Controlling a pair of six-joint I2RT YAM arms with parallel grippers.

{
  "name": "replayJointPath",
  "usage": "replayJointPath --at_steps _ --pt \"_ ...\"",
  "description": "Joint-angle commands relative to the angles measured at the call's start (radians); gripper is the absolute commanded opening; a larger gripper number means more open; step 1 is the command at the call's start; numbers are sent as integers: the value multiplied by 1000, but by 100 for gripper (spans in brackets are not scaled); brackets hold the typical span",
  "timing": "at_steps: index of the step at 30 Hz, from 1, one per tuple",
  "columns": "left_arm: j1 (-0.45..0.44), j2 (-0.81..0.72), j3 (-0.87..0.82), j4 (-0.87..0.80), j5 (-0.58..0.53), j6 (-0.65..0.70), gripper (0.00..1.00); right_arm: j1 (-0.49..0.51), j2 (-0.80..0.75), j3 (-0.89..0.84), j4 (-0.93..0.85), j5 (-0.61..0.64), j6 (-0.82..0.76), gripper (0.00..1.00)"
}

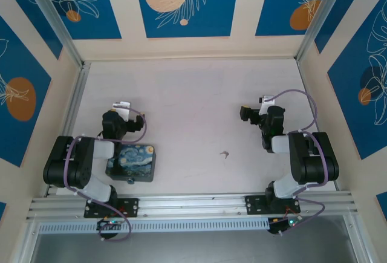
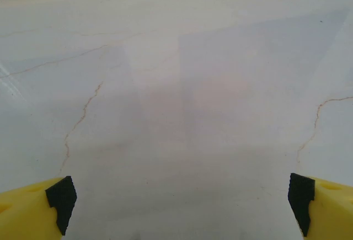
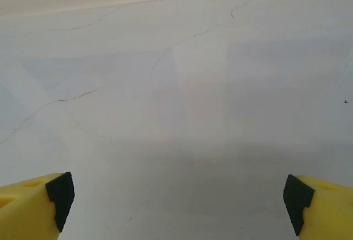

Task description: Unlock the padlock with the key

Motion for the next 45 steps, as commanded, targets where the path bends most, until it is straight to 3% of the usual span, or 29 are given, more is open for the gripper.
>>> replayJointPath --at_steps 1,20,23,26,29,31,37,41,45 --pt "12 -3 18 -1 -12 -10 100 1 -10 2 10 -16 -23 99" --pt "17 -8 25 -11 -16 -19 100 -3 -28 2 -1 1 -9 99" --pt "18 -80 112 -221 -77 -43 100 -3 -164 69 -224 76 19 99" --pt "17 -143 211 -432 -130 -69 100 -16 -272 137 -398 46 92 99" --pt "19 -203 305 -652 -172 -136 100 -49 -316 272 -722 66 372 99" --pt "19 -249 365 -822 -208 -210 100 -84 -300 375 -904 -49 450 99" --pt "20 -312 547 -1347 -280 -445 100 -55 -269 450 -1071 -338 513 100" --pt "20 -335 577 -1580 -281 -584 100 69 -276 457 -1152 -339 552 99" --pt "20 -408 499 -1628 -232 -693 100 207 -279 453 -1192 -314 598 99"
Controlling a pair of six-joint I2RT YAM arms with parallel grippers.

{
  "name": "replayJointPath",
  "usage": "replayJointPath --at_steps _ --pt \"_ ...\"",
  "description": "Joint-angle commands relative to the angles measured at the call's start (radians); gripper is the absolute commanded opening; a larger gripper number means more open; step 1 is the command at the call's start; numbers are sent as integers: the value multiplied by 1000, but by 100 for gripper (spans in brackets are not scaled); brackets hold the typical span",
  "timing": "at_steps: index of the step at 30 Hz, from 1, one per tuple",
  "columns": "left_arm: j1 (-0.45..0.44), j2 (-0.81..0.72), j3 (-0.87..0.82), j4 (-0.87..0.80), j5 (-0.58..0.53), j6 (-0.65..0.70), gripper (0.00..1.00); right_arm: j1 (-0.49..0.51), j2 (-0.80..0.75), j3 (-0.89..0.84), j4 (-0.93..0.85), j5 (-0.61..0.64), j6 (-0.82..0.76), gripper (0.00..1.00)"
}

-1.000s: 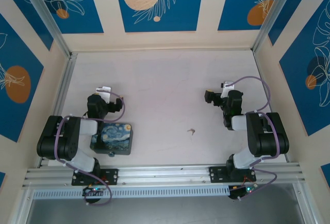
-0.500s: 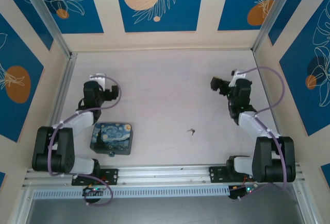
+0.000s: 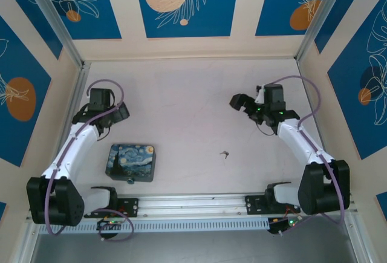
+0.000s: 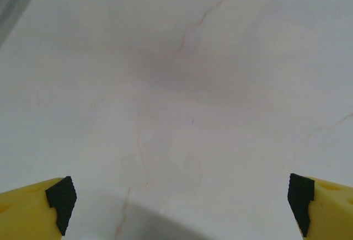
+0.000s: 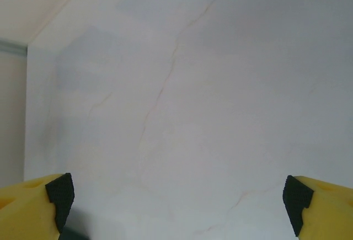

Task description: Unlock the padlock with the key

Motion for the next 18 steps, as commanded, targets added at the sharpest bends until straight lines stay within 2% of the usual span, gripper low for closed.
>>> replayJointPath --at_steps 1,8,13,18 --pt "15 -71 -57 -188 19 -160 100 94 -6 11 -92 -32 73 98" --pt "13 -170 -174 -191 76 -215 100 310 40 -24 -44 17 174 98" --pt "3 -167 -246 -114 271 -225 100 391 122 -9 4 -22 227 98" --pt "-75 -191 -312 -10 364 -332 100 493 182 22 32 -32 303 97"
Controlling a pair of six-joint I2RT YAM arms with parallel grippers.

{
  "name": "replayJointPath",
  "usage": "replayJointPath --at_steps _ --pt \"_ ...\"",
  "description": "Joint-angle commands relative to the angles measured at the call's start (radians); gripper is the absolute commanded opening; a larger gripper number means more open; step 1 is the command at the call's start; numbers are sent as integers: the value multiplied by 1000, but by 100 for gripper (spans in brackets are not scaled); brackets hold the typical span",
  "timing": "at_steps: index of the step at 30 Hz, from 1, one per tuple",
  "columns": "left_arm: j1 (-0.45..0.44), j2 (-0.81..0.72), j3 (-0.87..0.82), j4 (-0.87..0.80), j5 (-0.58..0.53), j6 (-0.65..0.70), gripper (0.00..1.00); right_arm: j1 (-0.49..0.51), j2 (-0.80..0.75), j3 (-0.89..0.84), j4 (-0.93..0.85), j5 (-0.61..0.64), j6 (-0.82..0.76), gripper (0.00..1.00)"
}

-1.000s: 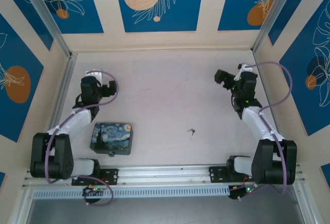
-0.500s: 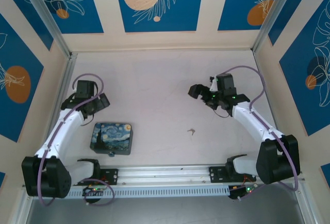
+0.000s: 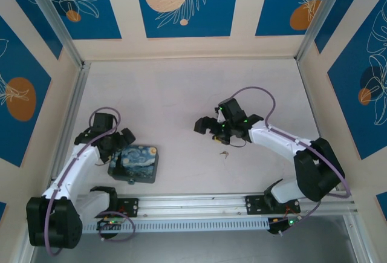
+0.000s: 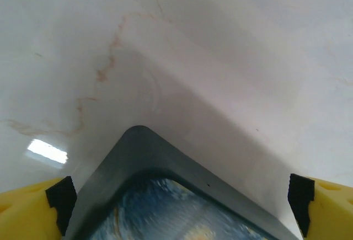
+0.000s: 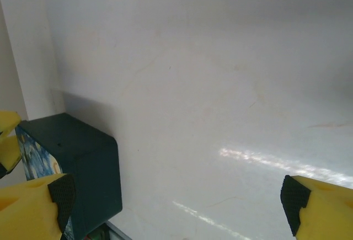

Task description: Unlock the padlock with the key

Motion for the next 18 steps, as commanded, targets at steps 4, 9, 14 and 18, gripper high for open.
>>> replayJointPath --at_steps 4,9,14,18 --pt "-156 -41 -39 130 95 -188 100 104 37 36 45 -30 122 94" --pt "-283 -41 -35 166 13 -253 100 162 28 34 21 -12 150 88" --pt "-298 -48 -49 176 -15 -253 100 247 6 18 -10 7 175 83" --pt "-299 -44 -59 191 -22 -238 100 320 21 9 -7 17 218 80"
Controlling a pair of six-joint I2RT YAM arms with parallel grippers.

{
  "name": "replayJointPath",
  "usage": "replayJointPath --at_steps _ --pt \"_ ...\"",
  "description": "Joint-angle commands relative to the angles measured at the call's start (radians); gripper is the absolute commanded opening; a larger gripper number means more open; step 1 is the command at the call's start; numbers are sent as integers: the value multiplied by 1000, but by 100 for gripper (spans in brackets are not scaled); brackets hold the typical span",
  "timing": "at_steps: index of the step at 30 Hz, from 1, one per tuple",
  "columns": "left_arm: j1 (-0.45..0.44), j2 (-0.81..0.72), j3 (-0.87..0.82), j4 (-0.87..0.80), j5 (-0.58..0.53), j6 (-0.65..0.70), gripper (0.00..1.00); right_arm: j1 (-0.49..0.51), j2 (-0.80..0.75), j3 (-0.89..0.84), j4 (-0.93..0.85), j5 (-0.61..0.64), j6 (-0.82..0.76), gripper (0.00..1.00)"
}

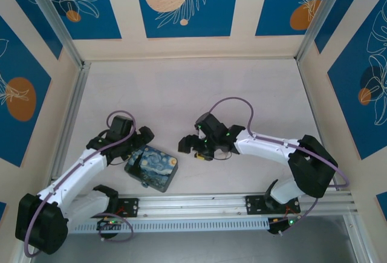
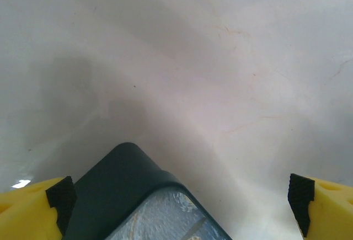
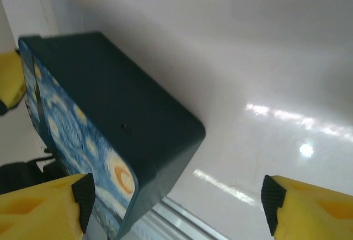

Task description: Unlock the padlock with the key

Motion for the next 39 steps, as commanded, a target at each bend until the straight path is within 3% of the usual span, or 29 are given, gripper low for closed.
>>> replayJointPath --at_steps 1,13,20,22,31,39 --pt "-7 -6 -20 22 -26 -9 100 53 -10 -3 -20 9 63 79" --pt "-8 8 -27 58 -11 3 100 171 45 10 74 -11 167 70" --pt "-13 29 -23 84 0 0 100 153 135 47 173 -70 210 45" --pt "-18 44 -20 101 7 -6 100 137 162 64 200 -87 222 38" --pt "-45 137 29 168 6 -16 100 -5 239 167 190 -106 210 36" --pt "-118 328 163 262 -16 -31 100 -202 323 301 112 -131 133 36"
